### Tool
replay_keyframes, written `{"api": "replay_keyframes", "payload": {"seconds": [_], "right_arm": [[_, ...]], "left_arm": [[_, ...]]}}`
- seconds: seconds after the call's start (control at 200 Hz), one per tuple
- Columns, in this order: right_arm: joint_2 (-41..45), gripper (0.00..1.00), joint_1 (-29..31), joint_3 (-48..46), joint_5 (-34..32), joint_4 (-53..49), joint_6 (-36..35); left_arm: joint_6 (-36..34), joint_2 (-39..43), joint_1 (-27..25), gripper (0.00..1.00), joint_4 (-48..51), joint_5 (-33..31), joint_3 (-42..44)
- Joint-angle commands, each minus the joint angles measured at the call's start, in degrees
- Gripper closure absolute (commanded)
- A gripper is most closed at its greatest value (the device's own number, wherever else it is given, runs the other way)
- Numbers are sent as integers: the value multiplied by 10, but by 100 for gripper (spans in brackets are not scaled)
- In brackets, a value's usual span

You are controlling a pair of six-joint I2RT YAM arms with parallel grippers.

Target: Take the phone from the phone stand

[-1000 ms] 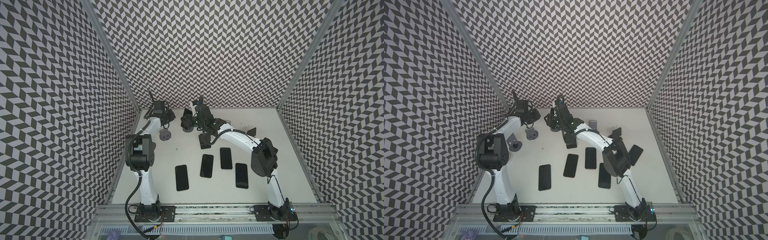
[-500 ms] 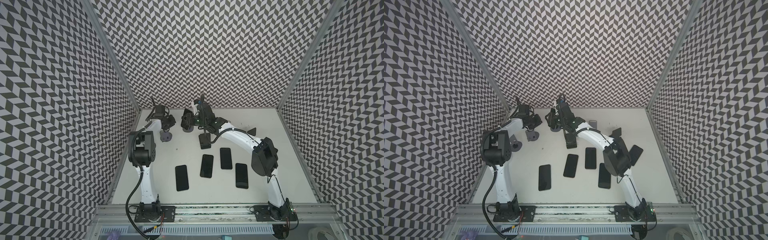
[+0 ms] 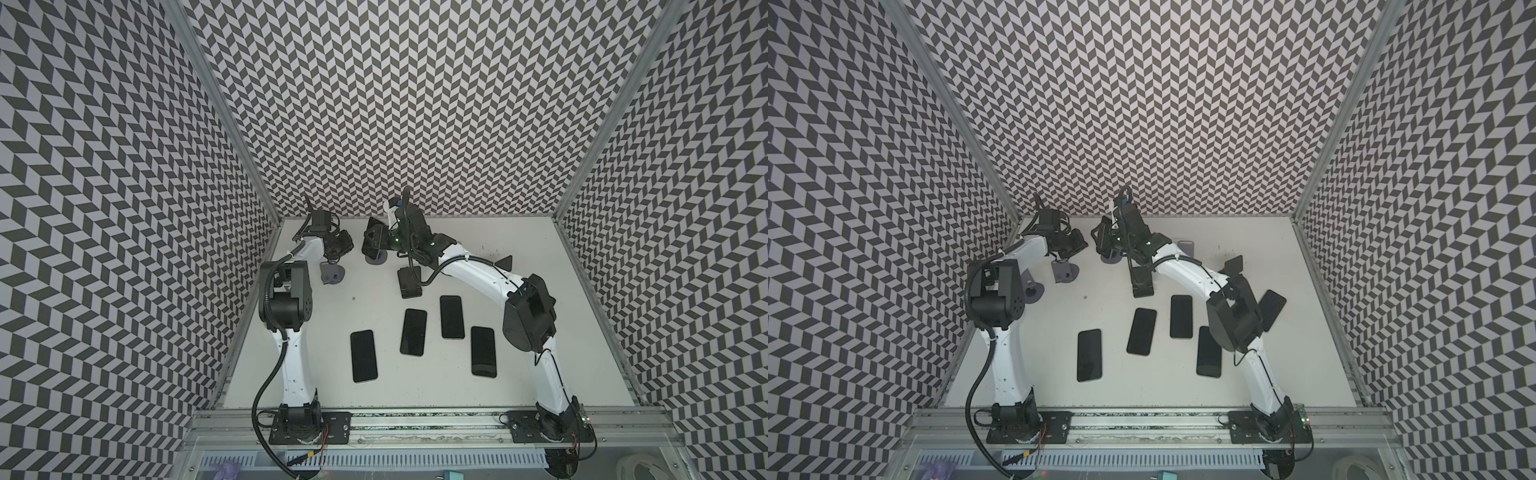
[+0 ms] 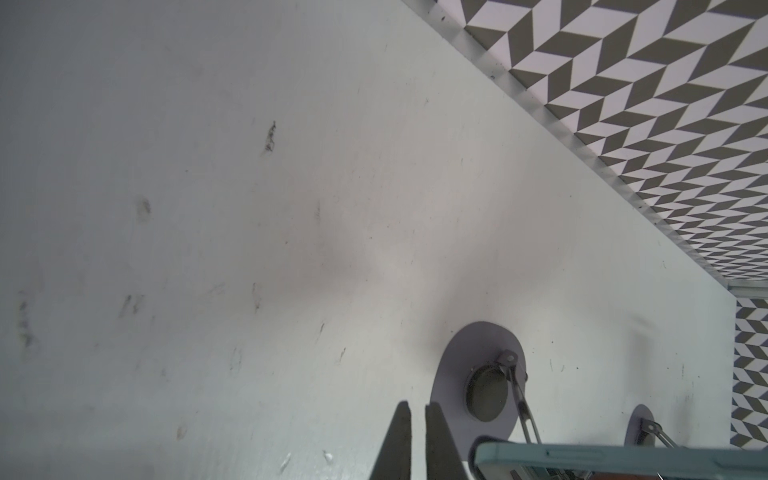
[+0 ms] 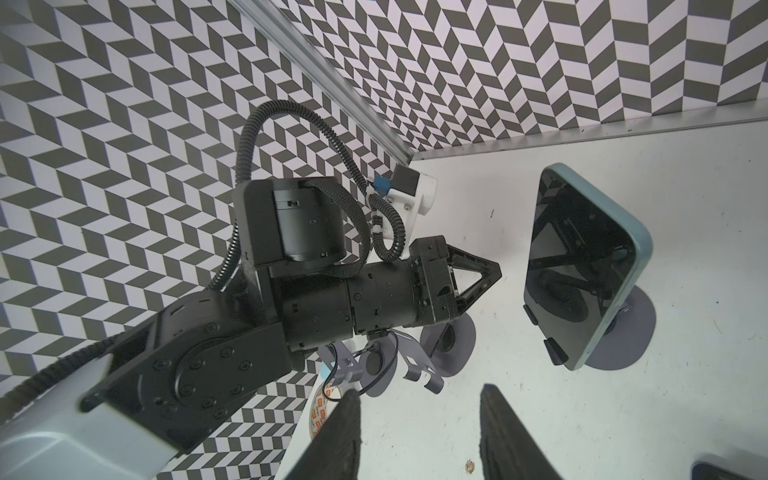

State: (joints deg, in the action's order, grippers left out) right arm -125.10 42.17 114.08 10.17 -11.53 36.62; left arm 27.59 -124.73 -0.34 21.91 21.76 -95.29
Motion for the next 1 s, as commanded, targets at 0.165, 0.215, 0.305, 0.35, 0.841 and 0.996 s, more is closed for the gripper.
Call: {"api": "replay_keyframes", "payload": {"seconds": [0.165, 0.215, 0.305, 0.35, 0.841, 0.996], "right_arm": [[-16, 54, -2, 25, 3, 20, 11], [-17, 54, -2, 25, 3, 21, 12], [-19, 54, -2, 25, 3, 21, 15], [-19, 54, -2, 25, 4, 21, 17], [-31, 54, -2, 40, 7, 19, 24], [-31, 54, -2, 40, 10, 16, 22]], "left_arm": [[-12, -30, -1, 88, 4, 45, -22], [-12, -31, -1, 88, 4, 48, -22], [-13, -32, -1, 88, 4, 53, -24], [-15, -33, -1, 88, 4, 56, -24], [-5, -32, -1, 88, -6, 87, -16], [-2, -32, -1, 88, -8, 91, -17]]}}
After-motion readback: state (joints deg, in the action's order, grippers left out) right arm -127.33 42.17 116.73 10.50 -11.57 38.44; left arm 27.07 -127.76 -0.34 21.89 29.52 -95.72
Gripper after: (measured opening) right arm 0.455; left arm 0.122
